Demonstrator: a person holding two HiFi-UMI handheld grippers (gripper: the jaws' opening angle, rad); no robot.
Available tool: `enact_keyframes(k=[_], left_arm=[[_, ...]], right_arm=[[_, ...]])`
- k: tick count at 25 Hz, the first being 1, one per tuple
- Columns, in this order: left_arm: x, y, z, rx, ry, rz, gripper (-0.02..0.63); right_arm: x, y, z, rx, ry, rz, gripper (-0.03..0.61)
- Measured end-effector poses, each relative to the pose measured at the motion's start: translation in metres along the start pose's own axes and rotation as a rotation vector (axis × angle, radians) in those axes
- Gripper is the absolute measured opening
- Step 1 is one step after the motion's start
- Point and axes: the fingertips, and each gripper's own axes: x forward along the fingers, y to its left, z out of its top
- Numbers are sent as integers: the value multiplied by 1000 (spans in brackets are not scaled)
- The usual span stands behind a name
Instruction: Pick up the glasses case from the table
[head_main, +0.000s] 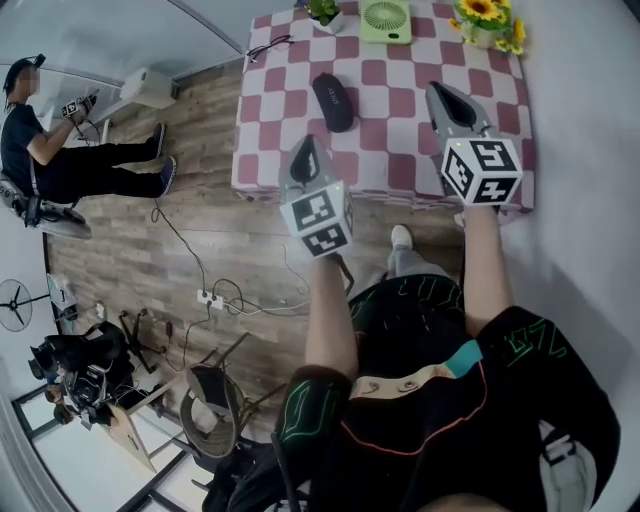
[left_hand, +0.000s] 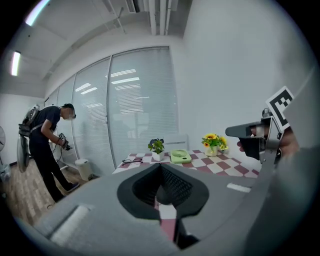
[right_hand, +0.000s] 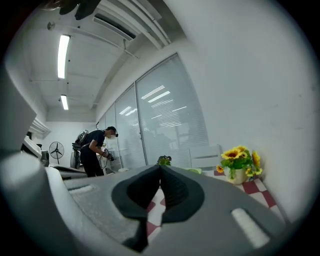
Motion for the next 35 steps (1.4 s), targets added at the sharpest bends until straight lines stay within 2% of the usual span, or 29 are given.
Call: enact_keyframes(k=[6, 11, 19, 29, 35], left_arm=[[9, 21, 24, -1, -30, 45, 9], [26, 24, 28, 5, -29, 42, 9], [67, 38, 12, -20, 5, 22, 9], [109, 80, -19, -71, 99, 32, 9], [124, 90, -40, -105, 140, 25, 9]], right_arm=[[26, 18, 25, -32, -25, 73, 3], [43, 12, 26, -34, -12, 74, 3], [87, 11, 7, -30, 50, 75, 3], [154, 44, -24, -40, 163, 131, 3], [178, 65, -55, -57, 268, 184, 3]])
